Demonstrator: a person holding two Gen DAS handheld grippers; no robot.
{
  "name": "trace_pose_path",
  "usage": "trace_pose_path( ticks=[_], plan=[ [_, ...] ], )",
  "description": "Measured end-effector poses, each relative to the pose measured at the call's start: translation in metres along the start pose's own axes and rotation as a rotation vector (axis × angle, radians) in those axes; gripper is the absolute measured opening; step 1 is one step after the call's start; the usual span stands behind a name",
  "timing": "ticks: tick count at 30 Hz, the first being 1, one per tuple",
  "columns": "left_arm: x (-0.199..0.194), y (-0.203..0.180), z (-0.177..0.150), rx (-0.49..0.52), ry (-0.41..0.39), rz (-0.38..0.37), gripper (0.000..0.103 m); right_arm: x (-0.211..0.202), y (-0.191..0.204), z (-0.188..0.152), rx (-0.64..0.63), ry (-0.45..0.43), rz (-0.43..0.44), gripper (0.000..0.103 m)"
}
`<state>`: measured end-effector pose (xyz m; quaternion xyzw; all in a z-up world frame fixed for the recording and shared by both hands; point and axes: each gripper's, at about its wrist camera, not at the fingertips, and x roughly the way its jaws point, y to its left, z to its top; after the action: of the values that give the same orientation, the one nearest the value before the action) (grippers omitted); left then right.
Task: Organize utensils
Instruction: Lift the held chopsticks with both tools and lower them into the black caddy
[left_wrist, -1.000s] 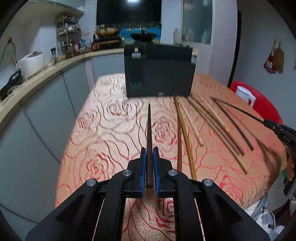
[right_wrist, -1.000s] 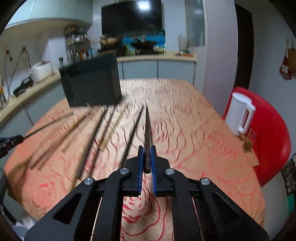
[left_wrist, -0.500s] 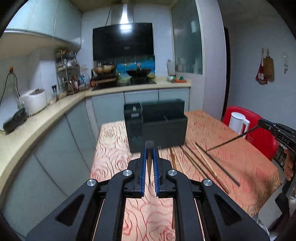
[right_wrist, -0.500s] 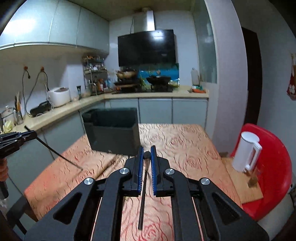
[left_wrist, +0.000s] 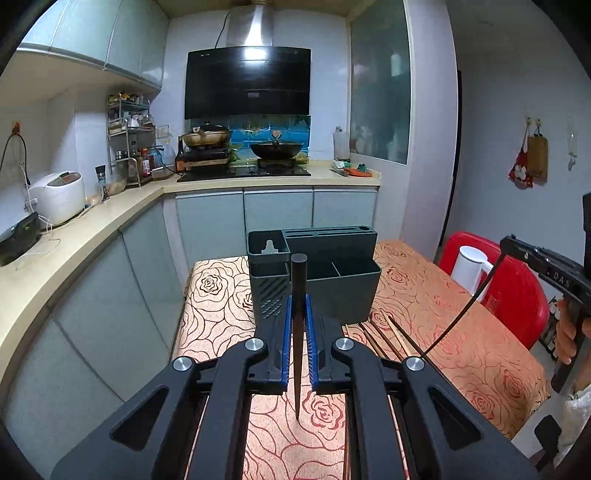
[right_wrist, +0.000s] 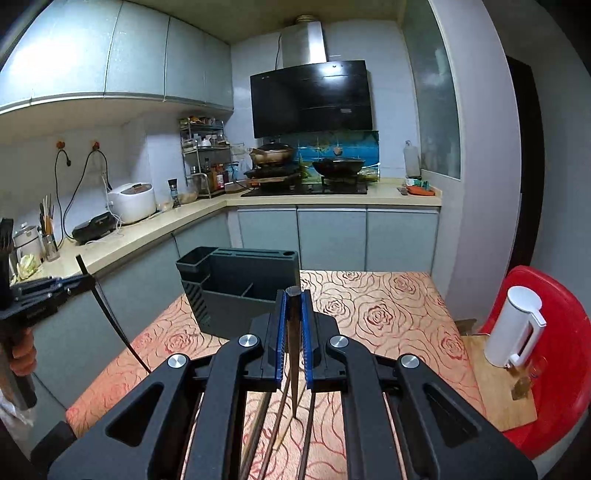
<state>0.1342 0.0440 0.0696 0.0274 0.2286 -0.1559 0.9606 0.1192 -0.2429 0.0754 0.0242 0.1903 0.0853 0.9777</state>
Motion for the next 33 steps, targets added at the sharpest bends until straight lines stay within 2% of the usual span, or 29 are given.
trace_pose_path(
  ticks=[7,14,33],
  plan=[
    [0.007,0.003,0.011,0.001,0.016,-0.014,0.007,0.003,-0.002,0.026,0.027,-0.003,0.033,0.008],
    [0.009,0.000,0.033,0.015,0.014,-0.037,0.007,0.003,0.008,0.053,0.000,-0.007,0.065,0.008],
    [0.028,-0.024,0.135,0.051,-0.106,-0.012,0.007,0.024,0.018,0.121,-0.020,-0.089,0.026,0.008]
  ],
)
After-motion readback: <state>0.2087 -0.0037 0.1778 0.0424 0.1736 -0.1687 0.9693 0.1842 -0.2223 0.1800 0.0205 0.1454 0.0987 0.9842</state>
